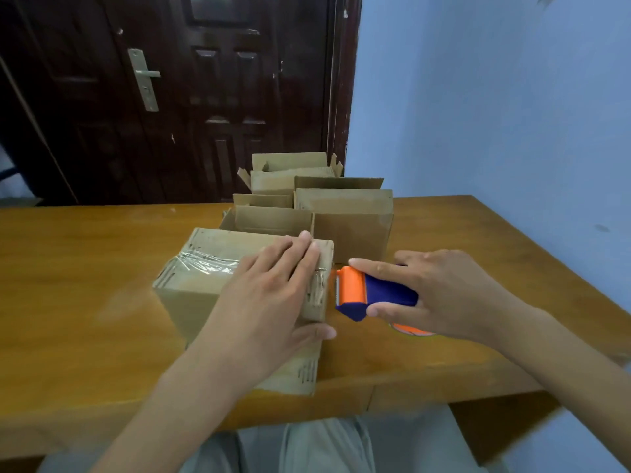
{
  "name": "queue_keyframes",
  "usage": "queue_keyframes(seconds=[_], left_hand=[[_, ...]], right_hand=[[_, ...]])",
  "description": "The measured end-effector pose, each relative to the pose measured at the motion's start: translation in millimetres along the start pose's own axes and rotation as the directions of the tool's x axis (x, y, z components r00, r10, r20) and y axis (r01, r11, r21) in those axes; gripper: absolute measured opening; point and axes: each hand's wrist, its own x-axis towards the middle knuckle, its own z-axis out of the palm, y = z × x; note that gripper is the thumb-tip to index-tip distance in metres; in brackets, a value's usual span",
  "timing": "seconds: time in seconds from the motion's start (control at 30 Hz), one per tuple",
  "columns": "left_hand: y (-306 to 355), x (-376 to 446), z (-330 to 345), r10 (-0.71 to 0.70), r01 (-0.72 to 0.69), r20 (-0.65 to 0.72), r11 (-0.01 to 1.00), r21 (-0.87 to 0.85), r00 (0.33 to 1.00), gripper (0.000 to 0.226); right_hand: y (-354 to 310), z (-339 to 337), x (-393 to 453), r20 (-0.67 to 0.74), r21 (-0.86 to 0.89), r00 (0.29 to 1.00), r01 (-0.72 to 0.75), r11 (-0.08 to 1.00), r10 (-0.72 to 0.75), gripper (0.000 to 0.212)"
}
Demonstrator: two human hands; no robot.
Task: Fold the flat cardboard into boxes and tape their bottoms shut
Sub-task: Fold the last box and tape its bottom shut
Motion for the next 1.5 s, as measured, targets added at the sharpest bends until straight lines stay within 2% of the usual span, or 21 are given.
queue_keyframes(seconds=[0.13, 0.27, 0.4, 0.53, 0.77, 1.03, 1.13, 1.23, 1.37, 1.5], left_hand=[[5, -2, 24, 0.009, -0.008, -0.022, 0.999, 0.051, 1.000, 0.103], [-9, 9, 17, 0.008, -0.003, -0.052, 0.996, 0.087, 0.999, 0.098], [-23, 26, 21, 0.068, -0.073, 0.053, 0.991, 0.108, 0.996, 0.103], [-39, 33, 29, 0.104, -0.110, 0.073, 0.991, 0.080, 0.992, 0.096], [-44, 45, 32, 0.153, -0.153, 0.092, 0.988, -0.010, 0.984, 0.084], [-49, 49, 38, 0.138, -0.138, 0.076, 0.990, 0.006, 0.988, 0.088], [-49, 49, 39, 0.139, -0.139, 0.064, 0.990, -0.002, 0.988, 0.089], [-49, 51, 40, 0.128, -0.129, 0.080, 0.992, 0.001, 0.989, 0.093], [-50, 50, 39, 0.125, -0.126, 0.083, 0.992, 0.001, 0.989, 0.096], [-48, 52, 39, 0.108, -0.108, 0.072, 0.994, 0.001, 0.992, 0.092]], right_hand=[[-8, -1, 4, 0.013, -0.152, 0.996, 0.088, 0.985, -0.087, 0.084], [-11, 2, 9, 0.011, -0.104, 0.998, 0.064, 0.992, -0.064, 0.085], [-9, 7, 15, 0.021, -0.115, 0.999, 0.042, 0.992, -0.040, 0.087], [-3, 12, 22, 0.026, -0.154, 0.999, 0.028, 0.988, -0.024, 0.088], [-4, 4, 41, 0.096, -0.179, 0.995, 0.046, 0.983, -0.029, 0.081], [-2, -16, 84, 0.202, -0.280, 0.970, 0.188, 0.942, -0.134, 0.076], [3, -23, 95, 0.254, -0.264, 0.957, 0.210, 0.941, -0.142, 0.069], [10, -23, 102, 0.306, -0.190, 0.947, 0.161, 0.968, -0.097, 0.068], [14, -15, 97, 0.298, -0.153, 0.951, 0.133, 0.979, -0.082, 0.071], [26, -6, 64, 0.167, -0.169, 0.985, 0.073, 0.983, -0.045, 0.070]])
